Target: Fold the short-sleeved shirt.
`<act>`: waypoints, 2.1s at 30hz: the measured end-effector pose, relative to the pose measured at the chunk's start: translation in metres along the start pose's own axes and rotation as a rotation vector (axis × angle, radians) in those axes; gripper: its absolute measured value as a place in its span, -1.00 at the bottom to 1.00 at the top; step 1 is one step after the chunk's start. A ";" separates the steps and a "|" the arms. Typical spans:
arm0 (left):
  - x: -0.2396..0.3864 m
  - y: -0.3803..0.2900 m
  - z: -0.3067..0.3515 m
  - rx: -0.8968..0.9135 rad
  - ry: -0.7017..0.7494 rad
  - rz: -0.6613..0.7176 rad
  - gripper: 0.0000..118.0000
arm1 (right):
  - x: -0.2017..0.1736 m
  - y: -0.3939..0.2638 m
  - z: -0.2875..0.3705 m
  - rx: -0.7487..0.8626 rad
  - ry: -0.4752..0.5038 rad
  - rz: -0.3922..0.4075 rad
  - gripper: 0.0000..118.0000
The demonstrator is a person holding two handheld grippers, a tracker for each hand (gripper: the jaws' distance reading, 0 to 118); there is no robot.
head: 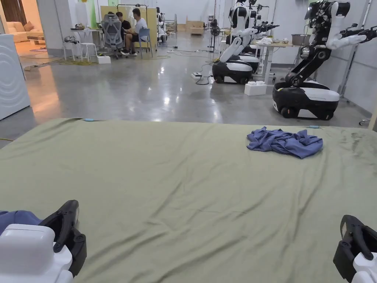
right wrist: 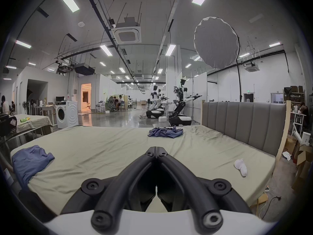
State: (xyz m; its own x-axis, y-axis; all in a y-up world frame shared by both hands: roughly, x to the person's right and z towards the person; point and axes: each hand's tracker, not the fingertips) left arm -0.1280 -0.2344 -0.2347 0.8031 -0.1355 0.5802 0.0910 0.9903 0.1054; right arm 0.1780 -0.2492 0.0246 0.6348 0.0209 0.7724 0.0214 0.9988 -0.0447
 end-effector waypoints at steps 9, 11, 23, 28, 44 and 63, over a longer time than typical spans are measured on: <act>-0.074 0.006 0.027 -0.018 0.160 0.070 -1.00 | -0.083 0.022 -0.028 0.059 0.219 0.047 -0.97; -0.109 0.009 0.047 -0.053 0.245 0.065 -1.00 | -0.124 0.028 -0.031 0.049 0.338 0.021 -0.97; -0.227 0.007 0.040 -0.405 0.242 0.127 -1.00 | -0.233 0.008 -0.010 -0.053 0.697 0.032 -0.97; -0.260 -0.017 -0.118 -0.879 -0.090 0.278 -1.00 | -0.231 -0.014 -0.005 -0.144 0.724 0.104 -0.97; -0.280 -0.143 -0.243 -1.292 0.097 0.346 1.00 | -0.217 -0.039 -0.009 -0.280 0.698 0.114 -0.97; -0.274 -0.147 -0.234 -0.995 -0.105 0.506 -0.94 | -0.174 -0.047 -0.014 -0.333 0.617 0.085 -0.97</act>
State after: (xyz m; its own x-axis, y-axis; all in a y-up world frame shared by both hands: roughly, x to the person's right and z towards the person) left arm -0.2242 -0.3353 -0.5982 0.8317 0.3345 0.4431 0.2354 0.5103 -0.8272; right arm 0.0776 -0.3004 -0.1161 0.9647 -0.0292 0.2617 0.1247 0.9259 -0.3565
